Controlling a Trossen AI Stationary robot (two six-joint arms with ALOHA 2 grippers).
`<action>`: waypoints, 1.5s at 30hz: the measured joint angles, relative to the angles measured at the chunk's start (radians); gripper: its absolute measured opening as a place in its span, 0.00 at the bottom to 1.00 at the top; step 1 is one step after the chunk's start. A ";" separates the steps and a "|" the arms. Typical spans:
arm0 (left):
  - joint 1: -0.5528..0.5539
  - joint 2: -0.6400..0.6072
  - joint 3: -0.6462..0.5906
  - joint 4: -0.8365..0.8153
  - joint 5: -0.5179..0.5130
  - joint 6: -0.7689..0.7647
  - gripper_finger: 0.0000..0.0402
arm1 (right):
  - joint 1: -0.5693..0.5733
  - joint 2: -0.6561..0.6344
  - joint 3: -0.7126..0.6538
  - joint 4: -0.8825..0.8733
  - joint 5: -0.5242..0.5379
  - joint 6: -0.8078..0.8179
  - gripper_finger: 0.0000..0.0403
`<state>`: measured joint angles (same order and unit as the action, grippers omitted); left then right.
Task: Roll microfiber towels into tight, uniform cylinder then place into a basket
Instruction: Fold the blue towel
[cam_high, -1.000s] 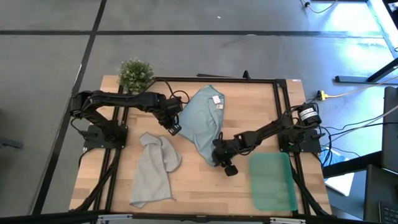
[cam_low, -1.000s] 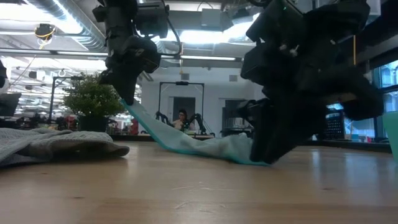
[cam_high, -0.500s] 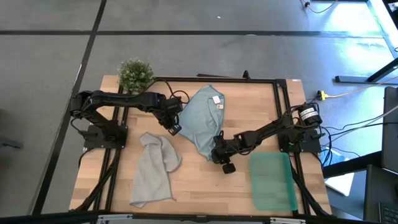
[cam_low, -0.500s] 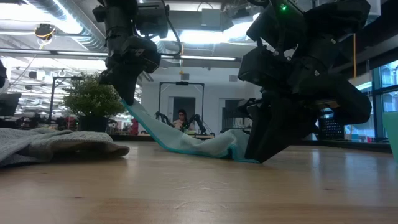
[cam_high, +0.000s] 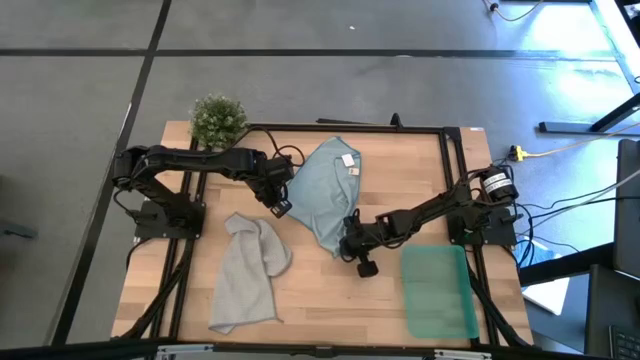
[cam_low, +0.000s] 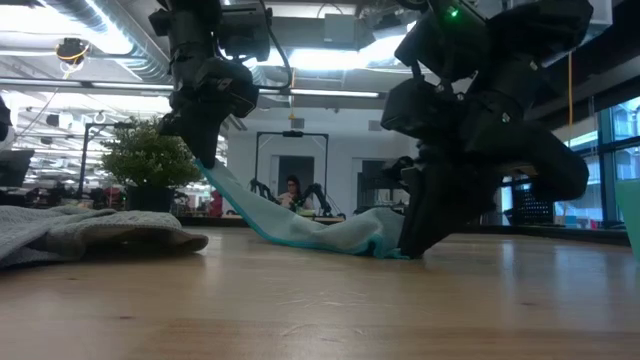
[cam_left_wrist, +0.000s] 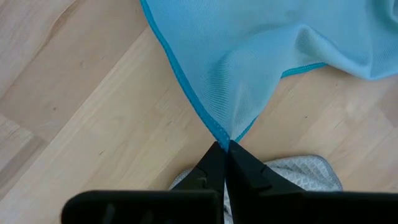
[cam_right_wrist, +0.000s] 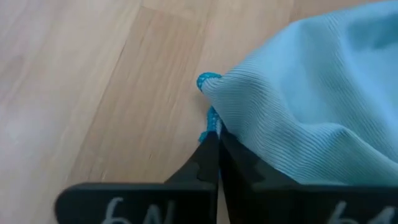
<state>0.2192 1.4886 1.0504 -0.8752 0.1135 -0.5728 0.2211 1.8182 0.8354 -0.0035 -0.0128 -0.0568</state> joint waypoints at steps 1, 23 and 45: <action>0.000 -0.008 0.000 -0.002 0.000 0.000 0.00 | 0.000 -0.007 0.008 -0.021 -0.003 0.001 0.01; 0.000 -0.376 0.004 0.000 -0.092 -0.099 0.00 | -0.016 -0.566 0.089 -0.381 0.272 0.078 0.00; 0.004 -0.395 0.340 0.068 -0.400 0.490 0.00 | -0.389 -0.755 0.459 -0.694 0.273 0.102 0.00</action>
<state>0.2233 1.0935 1.3906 -0.8073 -0.2868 -0.0827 -0.1684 1.0634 1.2940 -0.6979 0.2601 0.0448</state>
